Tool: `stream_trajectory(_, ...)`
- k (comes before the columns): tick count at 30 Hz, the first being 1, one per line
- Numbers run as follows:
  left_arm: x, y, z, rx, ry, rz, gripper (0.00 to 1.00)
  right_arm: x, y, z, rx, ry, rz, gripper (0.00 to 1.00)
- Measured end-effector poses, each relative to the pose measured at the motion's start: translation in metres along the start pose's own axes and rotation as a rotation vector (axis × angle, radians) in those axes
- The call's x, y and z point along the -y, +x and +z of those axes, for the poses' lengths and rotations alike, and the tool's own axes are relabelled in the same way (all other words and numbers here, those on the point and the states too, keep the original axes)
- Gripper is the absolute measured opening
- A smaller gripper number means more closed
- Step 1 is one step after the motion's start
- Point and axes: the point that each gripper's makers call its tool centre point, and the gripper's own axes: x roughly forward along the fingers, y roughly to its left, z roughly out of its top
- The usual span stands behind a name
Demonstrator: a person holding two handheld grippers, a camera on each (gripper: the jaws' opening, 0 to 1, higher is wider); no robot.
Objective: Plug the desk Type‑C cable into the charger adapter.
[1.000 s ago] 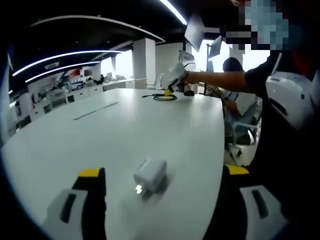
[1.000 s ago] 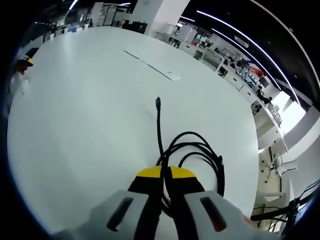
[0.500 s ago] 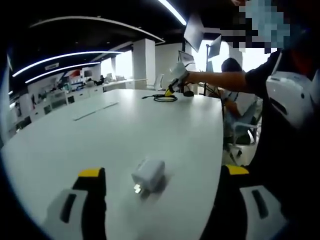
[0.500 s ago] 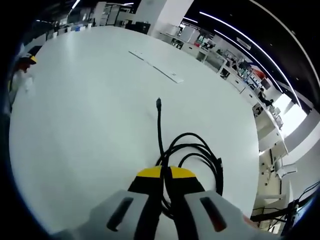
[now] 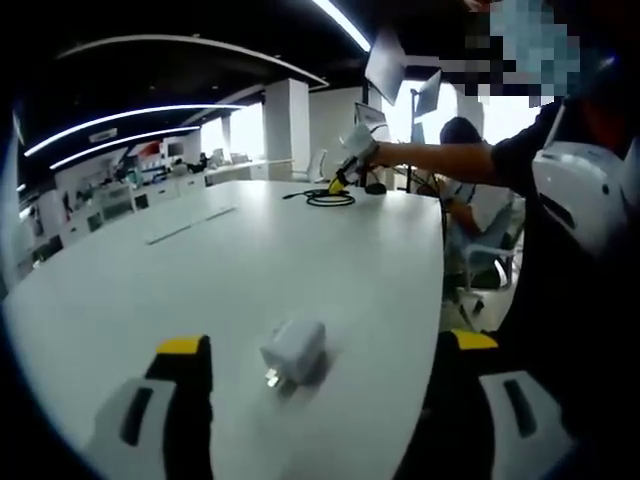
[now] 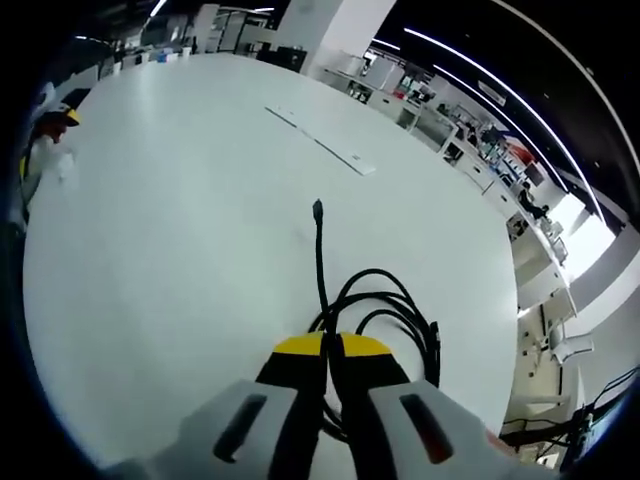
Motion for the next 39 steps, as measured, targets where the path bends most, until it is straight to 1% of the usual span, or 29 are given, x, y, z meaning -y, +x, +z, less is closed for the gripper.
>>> stream_trajectory(9, 0.002, -0.001, 0.002, 0.006, 0.007, -0.004, 0.97, -0.008, -0.006, 0.008, 0.009, -0.018, 0.009, 0.02)
stream_trajectory(13, 0.003, -0.002, 0.002, 0.008, 0.008, -0.004, 0.97, -0.007, -0.008, 0.01, 0.012, -0.025, 0.013, 0.02)
stream_trajectory(23, 0.004, -0.005, 0.002, 0.015, 0.011, -0.003, 0.97, -0.03, -0.013, 0.024, 0.024, -0.058, 0.038, 0.02)
stream_trajectory(27, 0.004, -0.006, 0.002, 0.017, 0.011, -0.003, 0.97, -0.037, -0.015, 0.026, 0.025, -0.069, 0.045, 0.02)
stream_trajectory(39, 0.006, -0.009, 0.002, 0.024, 0.01, -0.001, 0.97, -0.041, -0.019, 0.025, 0.021, -0.076, 0.055, 0.02)
